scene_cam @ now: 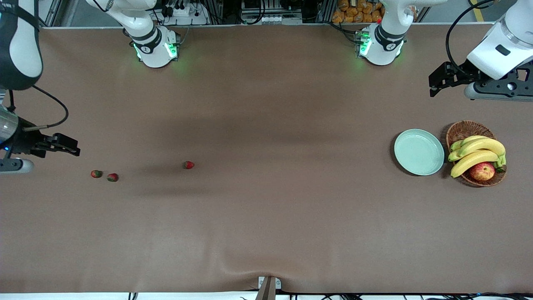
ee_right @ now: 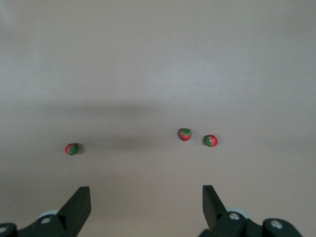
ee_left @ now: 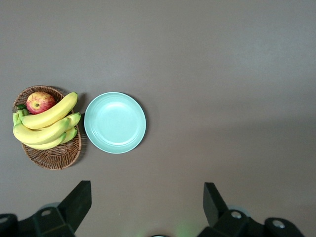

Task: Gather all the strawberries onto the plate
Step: 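Reach the right gripper down to the lone strawberry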

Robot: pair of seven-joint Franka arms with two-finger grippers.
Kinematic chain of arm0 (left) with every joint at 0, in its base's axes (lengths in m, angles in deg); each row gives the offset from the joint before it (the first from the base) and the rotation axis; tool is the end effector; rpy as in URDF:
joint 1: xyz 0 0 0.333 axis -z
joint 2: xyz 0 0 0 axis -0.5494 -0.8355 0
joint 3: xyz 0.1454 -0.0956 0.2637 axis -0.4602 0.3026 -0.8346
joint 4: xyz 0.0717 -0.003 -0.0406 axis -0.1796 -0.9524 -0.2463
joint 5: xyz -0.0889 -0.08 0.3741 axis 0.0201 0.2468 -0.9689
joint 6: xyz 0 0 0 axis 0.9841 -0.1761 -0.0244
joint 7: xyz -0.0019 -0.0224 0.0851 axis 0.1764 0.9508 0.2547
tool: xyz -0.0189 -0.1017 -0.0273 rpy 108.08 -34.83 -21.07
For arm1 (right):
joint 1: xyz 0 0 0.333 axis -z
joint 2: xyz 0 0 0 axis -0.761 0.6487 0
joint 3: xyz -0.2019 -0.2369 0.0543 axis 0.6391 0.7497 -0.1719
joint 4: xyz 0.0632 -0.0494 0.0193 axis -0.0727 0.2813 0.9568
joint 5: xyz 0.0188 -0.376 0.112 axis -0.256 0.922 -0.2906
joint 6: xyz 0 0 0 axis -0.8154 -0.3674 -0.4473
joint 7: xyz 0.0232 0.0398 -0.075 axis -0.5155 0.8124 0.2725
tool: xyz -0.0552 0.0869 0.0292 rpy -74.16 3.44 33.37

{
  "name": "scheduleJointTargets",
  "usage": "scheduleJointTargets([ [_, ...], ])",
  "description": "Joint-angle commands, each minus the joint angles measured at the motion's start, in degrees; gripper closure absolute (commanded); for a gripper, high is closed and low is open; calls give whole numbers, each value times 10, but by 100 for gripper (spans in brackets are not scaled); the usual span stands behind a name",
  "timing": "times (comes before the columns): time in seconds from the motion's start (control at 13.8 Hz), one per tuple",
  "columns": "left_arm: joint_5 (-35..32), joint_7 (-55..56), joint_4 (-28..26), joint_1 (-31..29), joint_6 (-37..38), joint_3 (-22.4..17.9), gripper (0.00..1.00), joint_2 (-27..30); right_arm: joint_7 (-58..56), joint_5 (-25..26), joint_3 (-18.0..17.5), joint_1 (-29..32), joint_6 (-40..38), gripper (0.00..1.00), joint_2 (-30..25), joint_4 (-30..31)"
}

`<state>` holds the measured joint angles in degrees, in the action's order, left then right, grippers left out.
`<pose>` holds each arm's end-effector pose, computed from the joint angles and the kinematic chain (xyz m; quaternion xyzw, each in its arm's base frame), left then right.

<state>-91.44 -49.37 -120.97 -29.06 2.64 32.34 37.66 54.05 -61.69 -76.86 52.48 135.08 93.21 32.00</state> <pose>0.5179 -0.0907 0.6440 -0.9980 0.0608 0.0051 0.0185 0.6291 -0.0262 0.5286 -0.9997 -0.0207 0.0126 0.0008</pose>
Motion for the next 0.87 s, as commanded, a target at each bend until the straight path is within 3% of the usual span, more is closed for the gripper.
scheduleJointTargets([
  [0.0,13,-9,7,-1,7,-1,0,2,3,0,-7,4,18,0,41,-5],
  [0.51,13,-9,7,-2,7,-1,0,1,11,-6,-8,-6,100,0,141,-1],
  [0.8,13,-9,7,-1,7,-1,0,2,45,-73,-7,-27,127,0,183,-1],
])
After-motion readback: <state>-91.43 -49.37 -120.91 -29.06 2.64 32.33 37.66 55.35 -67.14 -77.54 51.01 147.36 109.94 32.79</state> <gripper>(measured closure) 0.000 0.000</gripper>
